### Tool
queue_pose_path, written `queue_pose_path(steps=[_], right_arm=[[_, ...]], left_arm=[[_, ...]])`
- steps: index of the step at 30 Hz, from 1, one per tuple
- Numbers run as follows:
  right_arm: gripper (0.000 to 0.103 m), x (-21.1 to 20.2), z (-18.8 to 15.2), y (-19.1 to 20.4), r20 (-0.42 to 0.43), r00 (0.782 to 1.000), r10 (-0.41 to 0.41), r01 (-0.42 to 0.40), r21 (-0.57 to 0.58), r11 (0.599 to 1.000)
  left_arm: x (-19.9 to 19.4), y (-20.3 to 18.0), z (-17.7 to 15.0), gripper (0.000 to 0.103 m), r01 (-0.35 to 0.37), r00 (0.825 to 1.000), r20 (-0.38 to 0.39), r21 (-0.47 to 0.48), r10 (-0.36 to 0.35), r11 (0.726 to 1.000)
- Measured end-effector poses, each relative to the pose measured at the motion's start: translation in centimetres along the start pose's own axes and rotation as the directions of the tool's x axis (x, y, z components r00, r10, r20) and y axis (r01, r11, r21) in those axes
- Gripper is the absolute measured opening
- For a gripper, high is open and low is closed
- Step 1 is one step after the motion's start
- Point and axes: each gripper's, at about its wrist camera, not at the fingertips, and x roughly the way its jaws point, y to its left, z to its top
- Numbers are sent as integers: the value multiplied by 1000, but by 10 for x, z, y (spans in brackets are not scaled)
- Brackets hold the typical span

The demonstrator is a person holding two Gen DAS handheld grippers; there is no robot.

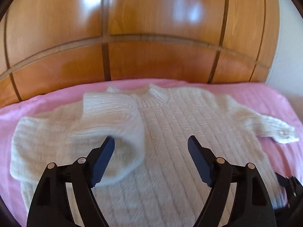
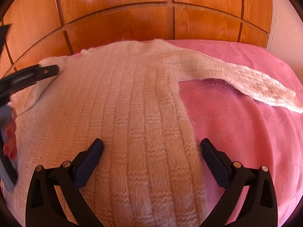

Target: Fold small clothes

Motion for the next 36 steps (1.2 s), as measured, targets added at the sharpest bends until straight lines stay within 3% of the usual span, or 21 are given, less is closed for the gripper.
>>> queue_pose_path(steps=[3,6,9,10,13,15,17,18,21,24,27,32,34,36], right_arm=[[101,0,-1,-1,1,1000,0,0,0,1000],[101,0,0,-1,1,1000,1,-1,0,1000],[101,0,0,-1,0,1000,1,-1,0,1000],[101,0,-1,-1,1,1000,1,-1,0,1000],[101,0,-1,1,4,1000,-13,13,-9,1000],[101,-1,-1,4,2,1000,-28,28,-16,999],[101,-1,0,8,-13,999,-47,47,-26,999],[101,-2,3,11,-24,998,-62,61,-38,997],[101,-11,14,28,1,998,-59,59,-74,995],[101,-20,35,70,50,998,44,-36,-136,990],[101,-13,51,118,38,995,97,-85,-237,968],[101,27,73,198,34,999,31,-14,-418,908],[101,43,80,206,14,1000,15,-8,-408,913],[101,59,90,199,-18,1000,7,-13,-328,945]], left_arm=[[-22,27,-16,79,-24,999,20,-84,26,996],[-42,71,-34,79,-81,995,37,-249,92,965],[-60,120,-47,79,-165,980,34,-423,197,891],[-68,138,-51,79,-207,966,34,-482,255,851],[-72,173,-57,79,-280,942,0,-553,336,785],[-64,185,-59,79,-290,943,-24,-551,333,782],[-40,198,-65,79,-256,966,-107,-554,237,792],[-34,199,-66,79,-256,966,-130,-561,222,787],[-37,198,-67,82,-249,968,-110,-557,227,793],[-40,201,-69,82,-257,965,-104,-567,242,783],[-40,202,-73,82,-262,963,-101,-572,250,778],[-41,201,-74,82,-260,964,-102,-571,248,779],[-39,201,-72,83,-266,962,-105,-564,251,782],[-37,200,-72,83,-270,961,-108,-559,255,784]])
